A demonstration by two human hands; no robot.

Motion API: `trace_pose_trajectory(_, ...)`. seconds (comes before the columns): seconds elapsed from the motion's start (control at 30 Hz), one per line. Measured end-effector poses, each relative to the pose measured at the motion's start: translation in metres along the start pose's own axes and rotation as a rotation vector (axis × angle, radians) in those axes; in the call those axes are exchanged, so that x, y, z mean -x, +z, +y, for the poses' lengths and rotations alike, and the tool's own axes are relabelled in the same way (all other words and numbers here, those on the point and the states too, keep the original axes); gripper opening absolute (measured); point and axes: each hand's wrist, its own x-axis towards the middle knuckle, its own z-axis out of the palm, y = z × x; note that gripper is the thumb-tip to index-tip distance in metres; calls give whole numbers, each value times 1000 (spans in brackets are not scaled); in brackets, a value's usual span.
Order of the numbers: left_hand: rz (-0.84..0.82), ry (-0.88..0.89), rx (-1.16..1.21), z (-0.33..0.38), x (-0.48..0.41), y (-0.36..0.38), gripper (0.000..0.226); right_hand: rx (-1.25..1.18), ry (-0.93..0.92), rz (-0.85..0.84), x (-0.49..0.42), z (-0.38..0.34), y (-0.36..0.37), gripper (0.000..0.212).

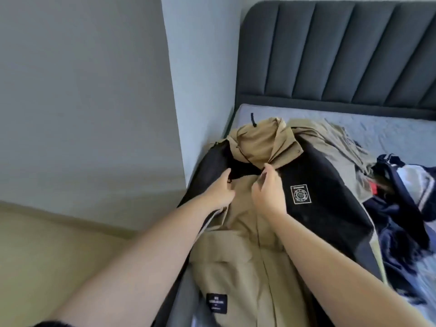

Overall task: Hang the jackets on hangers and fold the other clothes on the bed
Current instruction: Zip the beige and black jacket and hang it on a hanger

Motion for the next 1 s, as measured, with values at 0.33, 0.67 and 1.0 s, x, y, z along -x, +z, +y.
trace_pose_trajectory(0.33,218,-455,-41,-179,51,74,67,373,437,-750,88,128,118,74)
trace_pose_trajectory(0.67,122,-645,263,-182,50,72,73,278,413,-715,83,127,109,74)
trace_pose_trajectory(1.0,-6,-568,885,-151,79,62,31,359,-80,-629,209,43,58,105)
